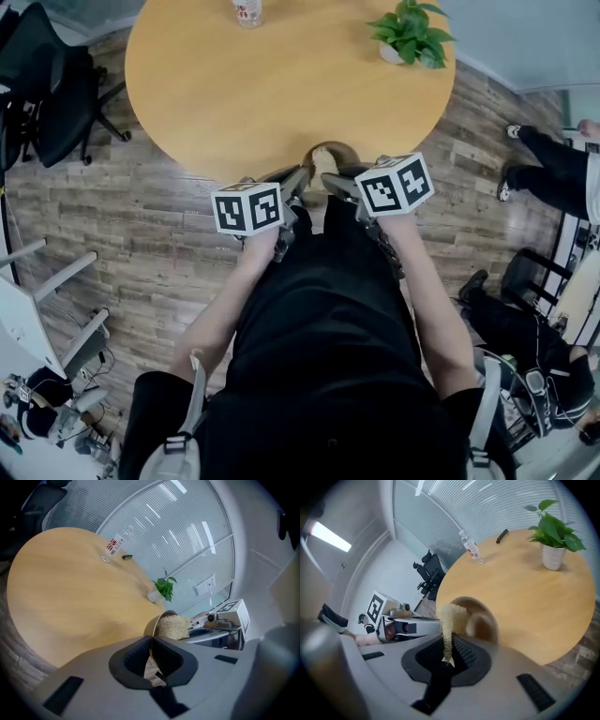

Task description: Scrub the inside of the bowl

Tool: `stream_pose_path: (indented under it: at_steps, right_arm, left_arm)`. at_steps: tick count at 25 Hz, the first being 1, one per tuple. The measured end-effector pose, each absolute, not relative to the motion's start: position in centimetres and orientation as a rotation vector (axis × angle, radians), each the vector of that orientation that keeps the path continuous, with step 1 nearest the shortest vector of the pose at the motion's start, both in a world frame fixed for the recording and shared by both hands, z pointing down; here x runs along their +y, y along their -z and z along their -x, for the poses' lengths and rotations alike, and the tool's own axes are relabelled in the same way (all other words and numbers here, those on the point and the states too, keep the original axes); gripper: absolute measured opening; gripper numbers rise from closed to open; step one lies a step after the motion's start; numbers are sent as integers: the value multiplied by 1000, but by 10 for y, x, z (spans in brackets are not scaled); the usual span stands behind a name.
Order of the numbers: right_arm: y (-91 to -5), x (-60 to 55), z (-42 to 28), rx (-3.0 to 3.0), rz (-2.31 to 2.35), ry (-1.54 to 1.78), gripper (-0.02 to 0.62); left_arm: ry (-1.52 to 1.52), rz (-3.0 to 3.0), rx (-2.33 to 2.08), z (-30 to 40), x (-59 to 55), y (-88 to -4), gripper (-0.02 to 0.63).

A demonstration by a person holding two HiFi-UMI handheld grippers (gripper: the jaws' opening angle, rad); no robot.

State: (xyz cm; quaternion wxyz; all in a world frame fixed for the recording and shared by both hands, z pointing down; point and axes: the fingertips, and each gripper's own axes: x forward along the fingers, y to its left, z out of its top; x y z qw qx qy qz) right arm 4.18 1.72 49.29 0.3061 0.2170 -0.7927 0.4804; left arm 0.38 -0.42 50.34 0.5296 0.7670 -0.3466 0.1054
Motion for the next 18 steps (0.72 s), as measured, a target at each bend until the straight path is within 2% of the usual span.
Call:
stream_pose_path:
  at_steps: [18]
  right_arm:
    - [-466, -3, -142, -2144, -949, -1022, 37]
  left_arm:
    - [-263, -1691, -871, -9, -26, -548, 23]
